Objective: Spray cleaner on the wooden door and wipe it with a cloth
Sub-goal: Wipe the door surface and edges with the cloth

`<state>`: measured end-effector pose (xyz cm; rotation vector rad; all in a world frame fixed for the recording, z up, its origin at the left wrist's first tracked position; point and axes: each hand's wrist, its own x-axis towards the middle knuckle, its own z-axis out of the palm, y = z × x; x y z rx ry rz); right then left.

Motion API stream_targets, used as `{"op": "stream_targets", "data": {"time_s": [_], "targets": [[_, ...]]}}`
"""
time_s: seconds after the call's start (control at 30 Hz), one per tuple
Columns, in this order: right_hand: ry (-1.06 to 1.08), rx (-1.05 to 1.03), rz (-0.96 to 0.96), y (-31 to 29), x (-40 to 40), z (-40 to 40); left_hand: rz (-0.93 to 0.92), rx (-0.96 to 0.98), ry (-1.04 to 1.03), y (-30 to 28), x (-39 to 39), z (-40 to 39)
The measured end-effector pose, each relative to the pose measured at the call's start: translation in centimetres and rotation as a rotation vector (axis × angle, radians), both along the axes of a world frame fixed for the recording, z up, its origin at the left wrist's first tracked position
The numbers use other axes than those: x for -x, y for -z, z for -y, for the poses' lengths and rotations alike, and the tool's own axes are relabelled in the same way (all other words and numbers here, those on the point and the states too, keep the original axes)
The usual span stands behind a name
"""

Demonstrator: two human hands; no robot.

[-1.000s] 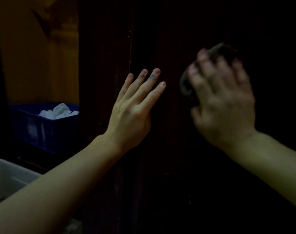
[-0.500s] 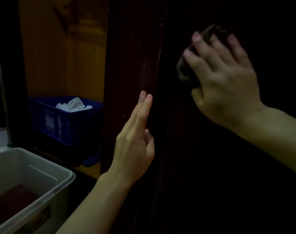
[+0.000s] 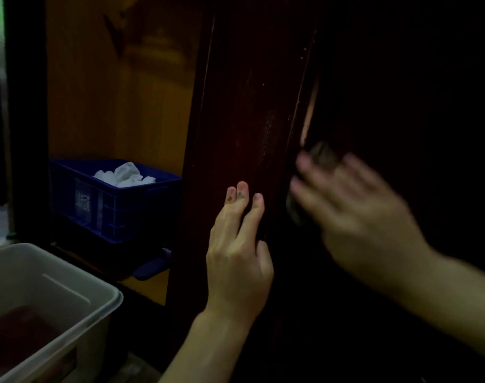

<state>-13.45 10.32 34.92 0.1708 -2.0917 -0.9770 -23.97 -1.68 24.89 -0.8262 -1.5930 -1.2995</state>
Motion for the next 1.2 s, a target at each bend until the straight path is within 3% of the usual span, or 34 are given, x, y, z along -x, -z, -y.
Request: {"op": "stream_targets", "data": {"time_s": [0.1,0.17,0.37,0.5,0.67,0.77,0.83,0.97,1.07,1.13,1.2], "targets": [[0.044,0.122,-0.253,-6.5,2.1,1.1,0.020,-0.087,-0.001,-0.2,-0.1,-0.8],[0.043,0.126,-0.303,-7.2,3.5,2.0,0.015,-0.141,0.009,-0.2,-0.1,-1.1],[-0.018,-0.083,0.076,3.2,2.5,1.0,-0.069,-0.159,0.054,0.4,1.1,-0.7],[0.000,-0.195,0.172,2.2,1.6,0.6,-0.082,-0.196,0.087,0.8,1.5,-0.4],[0.041,-0.023,-0.155,-6.7,3.5,2.1,-0.051,-0.225,0.140,0.6,1.1,-0.5],[0.045,0.013,-0.224,-6.9,4.5,2.9,-0.043,-0.216,0.173,0.7,1.0,0.1],[0.030,-0.038,-0.123,-3.8,3.9,2.5,-0.060,-0.204,0.193,0.6,1.2,0.7],[-0.009,-0.207,0.285,6.3,1.4,1.4,-0.033,-0.133,0.140,0.6,1.1,1.9],[-0.031,-0.285,0.437,8.8,0.9,0.8,-0.050,0.005,0.050,0.9,1.3,2.5],[-0.058,-0.249,0.331,5.9,1.2,0.5,-0.051,0.085,0.014,1.4,1.5,2.8],[-0.063,-0.167,0.096,0.8,1.9,0.8,-0.032,0.139,-0.005,2.1,1.4,3.1]]}}
